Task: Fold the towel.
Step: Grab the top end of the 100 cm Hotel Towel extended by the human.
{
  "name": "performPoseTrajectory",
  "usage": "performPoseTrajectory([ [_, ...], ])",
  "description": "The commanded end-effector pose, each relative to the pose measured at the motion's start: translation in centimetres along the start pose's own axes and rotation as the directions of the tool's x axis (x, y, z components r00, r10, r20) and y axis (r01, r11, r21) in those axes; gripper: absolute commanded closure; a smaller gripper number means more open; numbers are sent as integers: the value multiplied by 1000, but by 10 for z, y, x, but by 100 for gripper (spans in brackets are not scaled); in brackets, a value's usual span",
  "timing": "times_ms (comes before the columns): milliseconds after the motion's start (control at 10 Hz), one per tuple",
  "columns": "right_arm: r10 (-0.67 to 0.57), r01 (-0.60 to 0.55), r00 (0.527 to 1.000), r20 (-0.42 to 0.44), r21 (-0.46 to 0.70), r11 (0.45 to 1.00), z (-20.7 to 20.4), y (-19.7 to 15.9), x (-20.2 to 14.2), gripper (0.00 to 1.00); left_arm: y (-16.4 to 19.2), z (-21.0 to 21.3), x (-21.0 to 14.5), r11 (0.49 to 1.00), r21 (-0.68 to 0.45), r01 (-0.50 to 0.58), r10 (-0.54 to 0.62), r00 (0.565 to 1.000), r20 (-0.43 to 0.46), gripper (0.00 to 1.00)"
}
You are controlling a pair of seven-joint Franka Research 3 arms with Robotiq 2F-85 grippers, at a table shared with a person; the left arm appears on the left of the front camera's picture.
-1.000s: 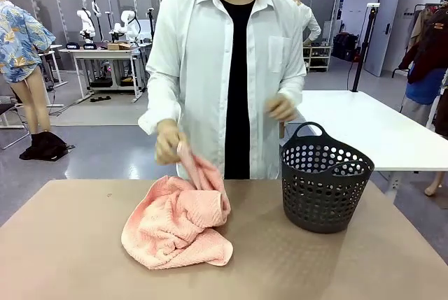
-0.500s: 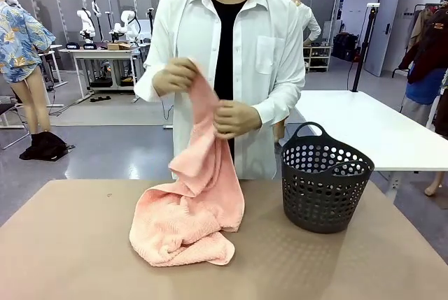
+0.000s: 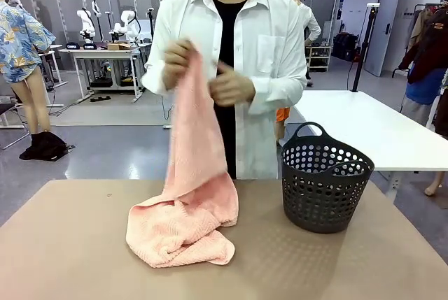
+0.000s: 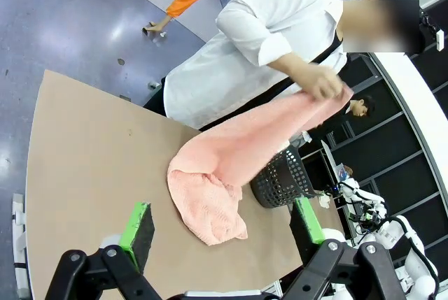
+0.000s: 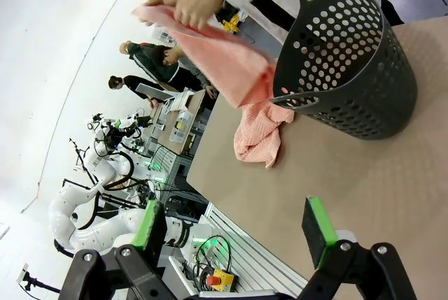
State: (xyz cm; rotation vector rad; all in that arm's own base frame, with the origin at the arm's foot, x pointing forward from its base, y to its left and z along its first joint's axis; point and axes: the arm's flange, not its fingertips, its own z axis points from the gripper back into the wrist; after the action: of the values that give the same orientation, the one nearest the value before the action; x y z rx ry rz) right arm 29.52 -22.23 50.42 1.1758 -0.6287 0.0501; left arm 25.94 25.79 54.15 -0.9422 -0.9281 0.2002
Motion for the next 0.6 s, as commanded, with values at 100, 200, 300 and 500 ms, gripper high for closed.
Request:
performPoseTrajectory([
  [100, 12, -12, 1000, 8, 10, 1000, 1, 0, 2, 0, 2, 0, 2, 1000, -18, 17, -17, 1000, 7, 0],
  [200, 12, -12, 1000, 8, 10, 1000, 1, 0, 2, 0, 2, 0, 2, 1000, -18, 17, -17, 1000, 7, 0],
  [300, 12, -12, 1000, 8, 10, 1000, 1, 0, 2, 0, 2, 0, 2, 1000, -18, 17, -17, 1000, 7, 0],
  [500, 12, -12, 1000, 8, 10, 1000, 1, 0, 2, 0, 2, 0, 2, 1000, -18, 17, -17, 1000, 7, 0],
])
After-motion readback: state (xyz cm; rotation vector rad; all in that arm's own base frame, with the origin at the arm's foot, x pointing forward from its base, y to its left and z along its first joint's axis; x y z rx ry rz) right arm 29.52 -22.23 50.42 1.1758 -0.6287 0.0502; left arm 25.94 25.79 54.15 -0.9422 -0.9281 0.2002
